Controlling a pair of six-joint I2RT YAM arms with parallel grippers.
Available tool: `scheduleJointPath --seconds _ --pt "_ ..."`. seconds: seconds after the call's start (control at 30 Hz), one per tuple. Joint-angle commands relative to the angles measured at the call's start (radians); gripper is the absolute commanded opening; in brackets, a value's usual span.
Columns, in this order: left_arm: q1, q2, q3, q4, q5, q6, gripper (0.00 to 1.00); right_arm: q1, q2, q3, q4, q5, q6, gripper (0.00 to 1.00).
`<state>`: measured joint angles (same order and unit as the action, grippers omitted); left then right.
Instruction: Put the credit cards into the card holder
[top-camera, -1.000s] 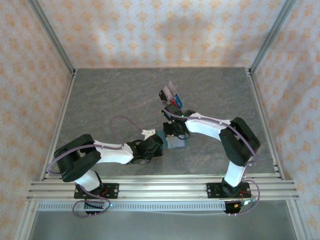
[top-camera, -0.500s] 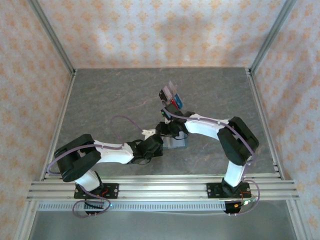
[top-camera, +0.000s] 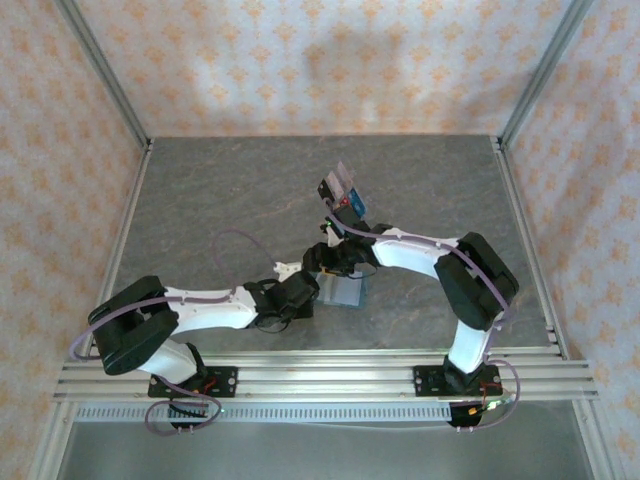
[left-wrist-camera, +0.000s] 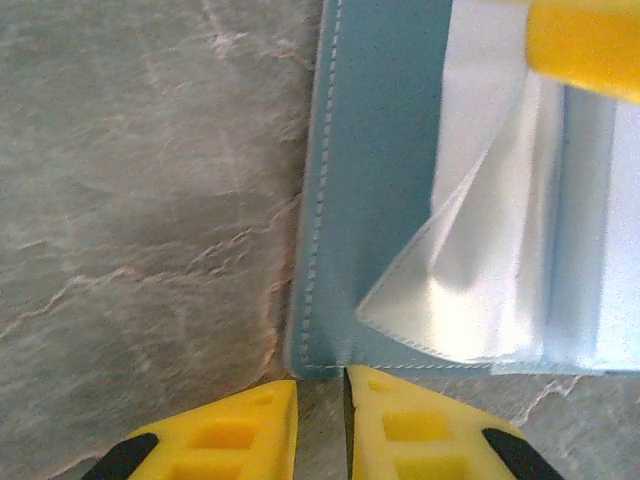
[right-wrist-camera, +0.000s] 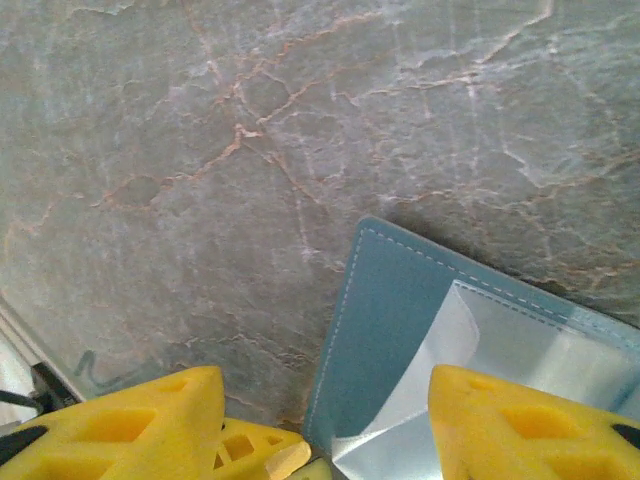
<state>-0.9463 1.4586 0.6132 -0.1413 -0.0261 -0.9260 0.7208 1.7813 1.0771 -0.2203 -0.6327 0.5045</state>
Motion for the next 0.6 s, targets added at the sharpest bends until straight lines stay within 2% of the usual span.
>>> scheduleJointPath --seconds 0.0,0.1,0.23,0.43,0.57 --pt "-0.001 -0.055 -0.016 -0.105 0.012 0.033 0.23 0.003 -0.046 0.040 0.039 -0.052 -0.016 0.58" --pt "-0.002 -0.112 -0.017 -0.135 0.010 0.040 0.28 0.003 -0.057 0.040 0.012 -0.025 -0.037 0.58" --pt "0.008 -0.173 -0.006 -0.190 0.001 0.048 0.32 0.055 -0.098 0.088 -0.125 0.117 -0.127 0.59" --pt "0.069 -0.249 -0.007 -0.210 0.042 0.059 0.36 0.049 -0.102 0.078 -0.106 0.067 -0.110 0.63" --pt "0.099 -0.296 0.009 -0.250 0.054 0.080 0.41 0.046 -0.124 0.074 -0.168 0.178 -0.117 0.61"
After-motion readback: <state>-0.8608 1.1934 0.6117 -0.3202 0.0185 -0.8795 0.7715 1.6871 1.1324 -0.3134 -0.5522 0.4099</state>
